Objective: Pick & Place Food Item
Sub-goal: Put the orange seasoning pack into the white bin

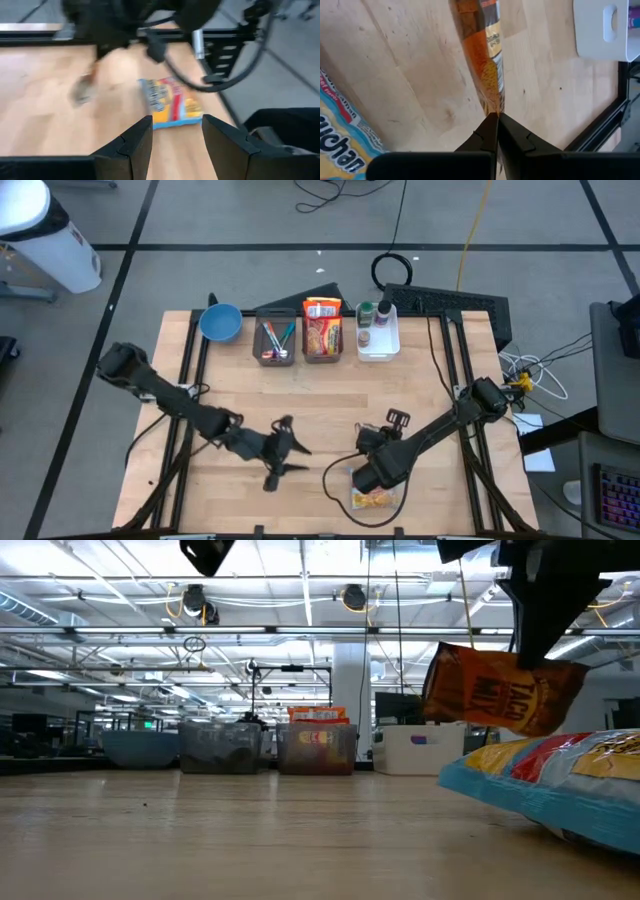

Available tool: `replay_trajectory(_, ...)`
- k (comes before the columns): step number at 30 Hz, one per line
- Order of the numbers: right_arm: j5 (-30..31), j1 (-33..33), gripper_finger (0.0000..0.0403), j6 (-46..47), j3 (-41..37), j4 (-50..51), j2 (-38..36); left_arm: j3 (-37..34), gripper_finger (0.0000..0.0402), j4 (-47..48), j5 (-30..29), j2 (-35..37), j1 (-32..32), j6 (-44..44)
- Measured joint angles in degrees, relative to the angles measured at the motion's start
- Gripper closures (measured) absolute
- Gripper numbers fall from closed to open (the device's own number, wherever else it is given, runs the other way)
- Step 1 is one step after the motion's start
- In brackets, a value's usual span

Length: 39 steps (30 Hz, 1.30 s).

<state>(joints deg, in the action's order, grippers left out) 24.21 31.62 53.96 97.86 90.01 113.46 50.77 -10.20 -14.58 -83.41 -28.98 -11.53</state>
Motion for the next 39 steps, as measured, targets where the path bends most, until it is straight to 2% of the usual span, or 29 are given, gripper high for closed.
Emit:
replay_trajectory(5, 2.3, -0.6, 0.0403, -2.7, 0.0, -1.7, -2.3, 0.0, 0.0220, 8.2, -1.0, 5.0, 3.0, -0.1)
replay_trajectory(9, 4.5, -2.0, 0.0403, -7.4, 0.0, -7.2, -5.0, 0.0, 0.0220, 9.3, -0.1, 5.6, 5.0, 1.9)
replay_trajectory(16, 2.7, -5.8, 0.0403, -21.8, 0.0, -24.1, -7.5, 0.0, 0.0219, 11.5, 2.7, 5.6, 8.6, 5.0)
replay_trajectory(22, -0.2, -8.7, 0.0403, -29.0, 0.0, -30.1, -7.6, 0.0, 0.0219, 12.4, 3.6, 5.6, 9.5, 7.3)
replay_trajectory(28, -0.5, -10.6, 0.0403, -32.4, 0.0, -33.8, -7.6, 0.0, 0.0220, 12.0, 1.1, 5.6, 9.6, 9.2)
replay_trajectory(39, -0.5, -11.4, 0.0403, -35.8, 0.0, -38.0, -7.5, 0.0, 0.0220, 9.6, 1.0, 5.6, 11.2, 11.4)
